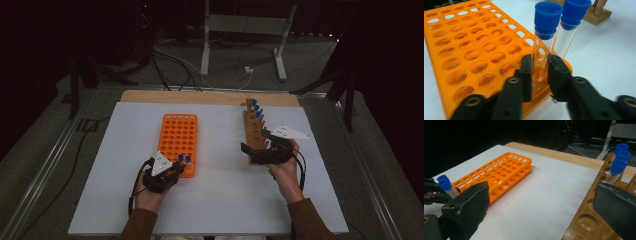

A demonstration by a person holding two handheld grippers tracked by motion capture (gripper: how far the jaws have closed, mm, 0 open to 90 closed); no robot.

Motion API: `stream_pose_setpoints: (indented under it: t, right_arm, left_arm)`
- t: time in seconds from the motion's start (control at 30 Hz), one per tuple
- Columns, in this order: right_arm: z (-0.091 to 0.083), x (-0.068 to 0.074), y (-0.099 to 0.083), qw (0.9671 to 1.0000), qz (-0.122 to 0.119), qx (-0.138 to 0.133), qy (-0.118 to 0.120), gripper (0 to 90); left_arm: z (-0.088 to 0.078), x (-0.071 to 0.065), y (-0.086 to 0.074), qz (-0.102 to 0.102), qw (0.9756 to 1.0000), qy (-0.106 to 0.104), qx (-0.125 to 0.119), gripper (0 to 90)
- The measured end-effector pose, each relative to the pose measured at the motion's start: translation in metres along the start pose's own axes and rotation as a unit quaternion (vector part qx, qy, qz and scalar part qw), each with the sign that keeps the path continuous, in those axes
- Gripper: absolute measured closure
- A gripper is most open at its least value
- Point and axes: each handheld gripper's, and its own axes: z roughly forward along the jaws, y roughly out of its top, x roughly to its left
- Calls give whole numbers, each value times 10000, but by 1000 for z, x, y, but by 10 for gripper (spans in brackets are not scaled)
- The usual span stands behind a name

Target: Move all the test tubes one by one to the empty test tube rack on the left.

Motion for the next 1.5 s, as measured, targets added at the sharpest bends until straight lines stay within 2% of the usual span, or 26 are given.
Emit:
stream_pose_setpoints:
  t: [0.3,0.53,0.7,0.77,0.93,1.13,1.33,1.5]
  right_arm:
    - [-3,-2,2,10000,24,-41,-21,9]
    - [-5,-4,7,9999,15,-80,-69,9]
    - [-6,-8,18,9997,-44,-119,-192,9]
    - [-7,-10,22,9996,-49,-130,-244,9]
    - [-5,-19,34,9991,-30,-145,-406,10]
    - [4,-28,44,9983,-21,-121,-567,12]
    - [15,-41,47,9977,33,-123,-659,40]
    - [26,-55,45,9965,130,27,-826,85]
  left_arm:
    - [-18,11,4,-185,9986,-197,-460,456]
    - [-26,18,7,-327,9970,-98,-698,226]
    - [-29,21,8,-433,9962,-56,-752,62]
    - [-29,23,8,-535,9955,-31,-786,14]
    - [-31,28,8,-636,9942,116,-854,12]
    - [-32,30,7,-653,9937,265,-872,13]
    - [-34,32,6,-724,9927,294,-923,12]
    - [-34,33,6,-751,9923,333,-928,12]
